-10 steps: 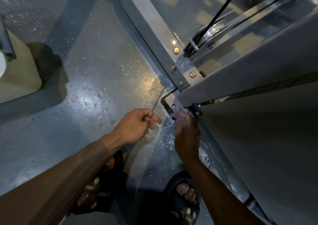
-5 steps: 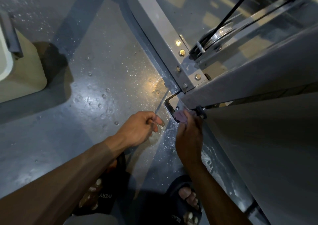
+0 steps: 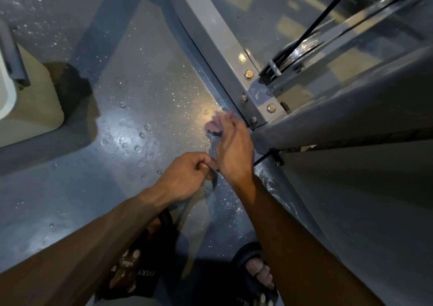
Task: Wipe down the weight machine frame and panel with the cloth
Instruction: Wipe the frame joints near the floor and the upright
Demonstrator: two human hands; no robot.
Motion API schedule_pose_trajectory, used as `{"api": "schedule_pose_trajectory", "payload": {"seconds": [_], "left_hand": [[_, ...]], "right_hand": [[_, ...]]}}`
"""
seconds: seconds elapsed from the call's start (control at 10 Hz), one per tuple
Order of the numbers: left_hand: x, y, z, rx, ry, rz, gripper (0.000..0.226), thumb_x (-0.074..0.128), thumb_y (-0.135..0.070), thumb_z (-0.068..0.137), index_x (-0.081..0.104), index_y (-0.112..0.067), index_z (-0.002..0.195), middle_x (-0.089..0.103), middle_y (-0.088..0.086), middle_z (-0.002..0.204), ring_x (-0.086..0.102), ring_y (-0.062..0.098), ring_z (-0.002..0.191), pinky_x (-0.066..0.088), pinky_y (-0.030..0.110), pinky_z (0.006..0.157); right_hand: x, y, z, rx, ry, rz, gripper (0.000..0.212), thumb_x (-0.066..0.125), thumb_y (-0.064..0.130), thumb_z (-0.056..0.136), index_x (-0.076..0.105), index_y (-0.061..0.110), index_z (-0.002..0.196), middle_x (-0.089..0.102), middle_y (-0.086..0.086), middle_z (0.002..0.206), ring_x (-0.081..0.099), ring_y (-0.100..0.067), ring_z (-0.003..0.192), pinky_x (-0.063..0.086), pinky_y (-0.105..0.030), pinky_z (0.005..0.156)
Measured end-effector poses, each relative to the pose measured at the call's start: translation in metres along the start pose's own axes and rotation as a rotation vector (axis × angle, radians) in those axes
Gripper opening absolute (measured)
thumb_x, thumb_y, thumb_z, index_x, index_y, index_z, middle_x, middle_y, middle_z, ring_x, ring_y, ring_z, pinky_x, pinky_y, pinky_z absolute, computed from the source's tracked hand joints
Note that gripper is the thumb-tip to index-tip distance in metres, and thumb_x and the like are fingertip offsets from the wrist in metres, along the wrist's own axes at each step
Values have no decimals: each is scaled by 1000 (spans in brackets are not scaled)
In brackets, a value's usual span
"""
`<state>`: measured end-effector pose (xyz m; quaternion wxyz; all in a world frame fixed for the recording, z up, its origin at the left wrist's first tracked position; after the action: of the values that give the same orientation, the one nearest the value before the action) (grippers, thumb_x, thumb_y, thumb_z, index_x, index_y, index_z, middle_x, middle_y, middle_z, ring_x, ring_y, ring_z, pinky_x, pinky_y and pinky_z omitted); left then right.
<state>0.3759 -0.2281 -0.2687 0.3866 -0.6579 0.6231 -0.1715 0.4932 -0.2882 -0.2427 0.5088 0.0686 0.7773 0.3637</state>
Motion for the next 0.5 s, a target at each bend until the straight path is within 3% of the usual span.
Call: {"api": "schedule_pose_trajectory", "payload": {"seconds": [0.1, 0.2, 0.3, 0.4, 0.5], "left_hand": [[-8, 2, 1, -7, -34, -13, 35, 55, 0, 92, 69, -30, 81, 67, -19, 63, 61, 3, 59, 44, 16, 56], [-16, 7, 1, -31, -51, -103, 36, 52, 3, 94, 73, -25, 85, 72, -11, 70, 64, 5, 57, 49, 19, 58], [-19, 12, 2, -49, -59, -155, 35, 51, -1, 99, 76, -24, 92, 74, -8, 77, 68, 3, 66, 52, 18, 61], [-16, 10, 3, -48, -46, -143, 34, 50, -3, 101, 75, -25, 94, 73, -5, 81, 67, 3, 67, 53, 18, 61], [-13, 9, 4, -49, -41, -141, 35, 51, -4, 101, 74, -28, 90, 73, -5, 79, 67, 12, 69, 57, 30, 69]], "right_hand": [[1, 21, 5, -40, 29, 35, 42, 46, 9, 106, 57, 19, 144, 54, -6, 126, 54, -4, 103, 38, -4, 84], [-15, 15, -22, -78, -98, 88, 36, 49, 12, 101, 61, 12, 136, 52, 0, 120, 51, 3, 100, 35, 1, 83], [-20, -28, -43, 17, -99, 94, 43, 39, 43, 106, 54, 17, 137, 54, -5, 132, 55, -18, 117, 45, -24, 101], [-21, -43, -50, 89, -76, -7, 58, 28, 61, 104, 49, 18, 137, 56, -6, 134, 56, -17, 116, 48, -28, 98], [-7, -22, -23, 87, -62, -46, 41, 37, 31, 110, 52, 9, 141, 54, -13, 138, 52, -11, 109, 39, -2, 87]]}}
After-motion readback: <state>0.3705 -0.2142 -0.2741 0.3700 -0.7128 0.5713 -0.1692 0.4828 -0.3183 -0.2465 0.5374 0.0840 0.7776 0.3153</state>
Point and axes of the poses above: each hand's wrist, its own z-axis towards the middle knuckle, its own x-axis out of the palm, y = z × x, the point moved 7 cm from there along z, towards the middle knuckle
